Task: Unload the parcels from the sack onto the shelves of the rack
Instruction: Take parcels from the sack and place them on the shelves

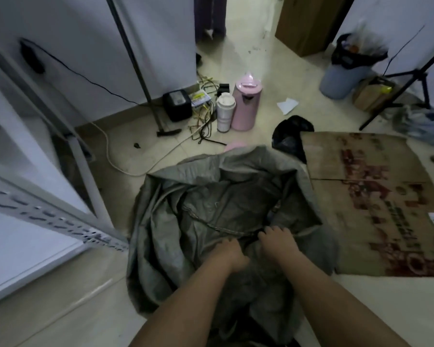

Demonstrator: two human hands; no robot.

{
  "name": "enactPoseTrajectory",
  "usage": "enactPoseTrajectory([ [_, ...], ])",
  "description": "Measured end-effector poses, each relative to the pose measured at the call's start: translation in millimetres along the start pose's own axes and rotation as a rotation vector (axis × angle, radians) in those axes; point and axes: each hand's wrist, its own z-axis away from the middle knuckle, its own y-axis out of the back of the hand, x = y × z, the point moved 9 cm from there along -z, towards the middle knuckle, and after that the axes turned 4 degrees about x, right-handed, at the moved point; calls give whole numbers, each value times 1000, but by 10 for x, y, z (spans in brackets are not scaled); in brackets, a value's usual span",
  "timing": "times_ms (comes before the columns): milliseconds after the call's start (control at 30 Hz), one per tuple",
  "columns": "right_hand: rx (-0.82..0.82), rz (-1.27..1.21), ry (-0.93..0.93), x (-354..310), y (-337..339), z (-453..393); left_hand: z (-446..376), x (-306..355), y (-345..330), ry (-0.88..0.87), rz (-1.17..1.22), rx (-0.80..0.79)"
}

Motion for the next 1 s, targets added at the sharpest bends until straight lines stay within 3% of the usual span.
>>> enactPoseTrajectory([
  [200, 64, 66, 103, -24, -543, -932, -1309, -57, -844, -95, -152, -106],
  [400, -15, 24, 90, 84, -894, -1201, -1445, 16, -868, -74, -196, -219],
  [567, 104, 115, 86, 64, -628, -930, -1265, 147, -899, -163, -144, -295],
  [667, 90, 233, -19, 163, -494, -812, -1013, 288, -892, -199, 46, -406],
  [733, -7, 338, -162, 345, -478, -748, -842, 389, -876, -192, 262, -486],
  [800, -116, 459, -296, 560, -459, -644, -803, 425, -836, -176, 348, -454],
  [867, -193, 562, -395, 746, -437, -508, -709, 444, -838, -164, 344, -457],
  [1000, -272, 654, -537, 1040, -497, -225, -282, 675, -1013, -249, 140, -623],
])
